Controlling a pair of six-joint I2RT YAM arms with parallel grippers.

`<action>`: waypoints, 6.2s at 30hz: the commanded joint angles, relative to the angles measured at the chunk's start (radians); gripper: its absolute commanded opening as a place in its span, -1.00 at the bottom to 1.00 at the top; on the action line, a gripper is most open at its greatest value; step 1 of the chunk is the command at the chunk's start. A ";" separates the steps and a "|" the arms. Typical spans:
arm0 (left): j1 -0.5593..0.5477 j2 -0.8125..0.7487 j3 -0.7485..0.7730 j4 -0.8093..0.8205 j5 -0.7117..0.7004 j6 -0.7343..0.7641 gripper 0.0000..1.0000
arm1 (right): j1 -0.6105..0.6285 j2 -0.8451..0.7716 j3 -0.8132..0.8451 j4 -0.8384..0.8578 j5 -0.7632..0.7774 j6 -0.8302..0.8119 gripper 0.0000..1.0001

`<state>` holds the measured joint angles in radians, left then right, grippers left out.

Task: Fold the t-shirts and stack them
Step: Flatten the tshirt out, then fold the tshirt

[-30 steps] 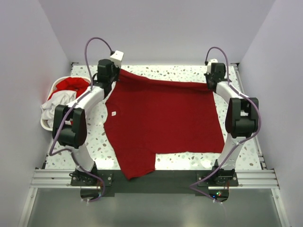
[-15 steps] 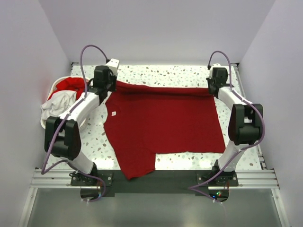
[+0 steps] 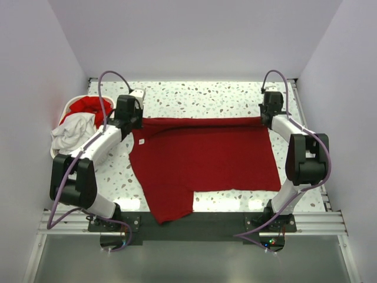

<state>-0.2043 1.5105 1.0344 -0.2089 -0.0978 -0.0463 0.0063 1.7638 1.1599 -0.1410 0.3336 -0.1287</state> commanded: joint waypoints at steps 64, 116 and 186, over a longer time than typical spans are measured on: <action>0.003 0.674 0.725 0.410 -0.152 0.347 -1.00 | -0.003 0.267 0.379 -0.006 -0.047 -0.068 -1.00; -0.067 0.157 0.026 0.036 -0.249 0.082 -1.00 | -0.002 0.079 0.064 -0.072 0.035 0.049 -0.72; -0.067 -0.246 -0.300 0.080 -0.154 -0.162 0.93 | 0.554 0.634 0.707 0.069 -1.018 0.508 -0.18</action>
<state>-0.2752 1.2671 0.7288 -0.1802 -0.2565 -0.2207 0.5499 2.4008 1.8347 -0.1040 -0.6300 0.3733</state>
